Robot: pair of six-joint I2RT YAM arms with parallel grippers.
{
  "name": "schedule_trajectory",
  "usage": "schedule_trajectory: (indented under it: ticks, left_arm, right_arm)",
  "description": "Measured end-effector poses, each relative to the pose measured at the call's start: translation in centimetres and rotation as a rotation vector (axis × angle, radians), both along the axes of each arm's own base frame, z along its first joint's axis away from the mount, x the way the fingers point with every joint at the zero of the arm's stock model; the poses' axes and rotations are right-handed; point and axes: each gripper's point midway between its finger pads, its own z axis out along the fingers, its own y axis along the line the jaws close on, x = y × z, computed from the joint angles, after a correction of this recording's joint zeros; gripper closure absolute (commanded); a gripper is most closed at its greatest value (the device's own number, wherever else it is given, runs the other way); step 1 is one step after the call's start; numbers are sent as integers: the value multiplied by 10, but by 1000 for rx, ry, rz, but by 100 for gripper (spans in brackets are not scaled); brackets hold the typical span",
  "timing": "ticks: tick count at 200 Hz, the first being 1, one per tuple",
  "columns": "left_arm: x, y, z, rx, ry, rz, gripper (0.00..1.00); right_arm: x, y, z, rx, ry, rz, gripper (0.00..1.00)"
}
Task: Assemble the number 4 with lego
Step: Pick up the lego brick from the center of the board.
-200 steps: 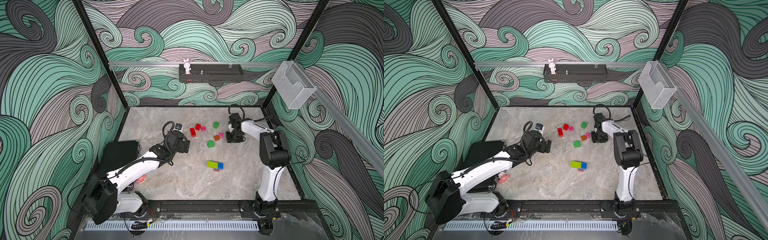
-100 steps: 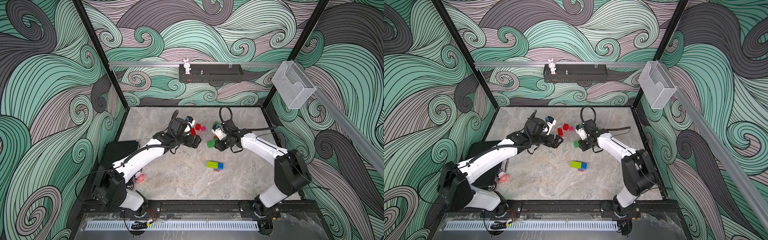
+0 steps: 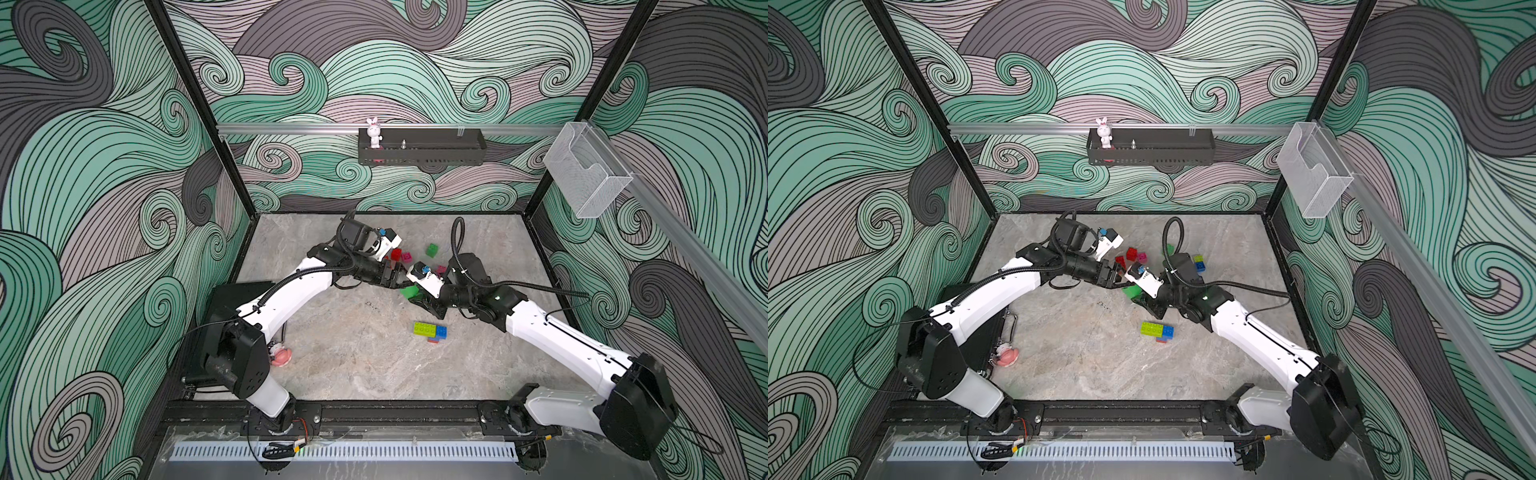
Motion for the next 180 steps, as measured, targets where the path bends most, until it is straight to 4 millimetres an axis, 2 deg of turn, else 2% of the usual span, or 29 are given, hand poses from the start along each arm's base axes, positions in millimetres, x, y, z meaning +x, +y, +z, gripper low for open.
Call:
schedule_trajectory:
  ticks: [17, 40, 64, 90, 116, 132, 151, 180]
  left_arm:
    - [-4, -1, -3, -6, 41, -11, 23]
    - [-9, -2, -3, -14, 73, -23, 41]
    - [-12, -2, -4, -15, 93, -26, 53]
    - [-12, 0, -6, -11, 110, -20, 59]
    - [-12, 2, -10, -2, 155, -3, 83]
    - [-12, 2, -11, -3, 170, 1, 100]
    - [-10, 3, -5, -17, 182, 3, 100]
    - [-4, -3, 19, -154, 229, -5, 100]
  right_arm:
    - [0, 4, 3, 6, -22, 12, 76]
    - [-2, 9, 4, 3, -39, 31, 75]
    - [-1, 14, 8, 12, -52, 42, 75]
    - [-1, 17, 10, 23, -60, 48, 75]
    - [0, 16, 10, 18, -64, 44, 75]
    - [1, 17, 10, 21, -63, 45, 69]
    - [1, 18, 16, 50, -65, 40, 52]
    - [2, 16, 38, 190, -98, 21, 43]
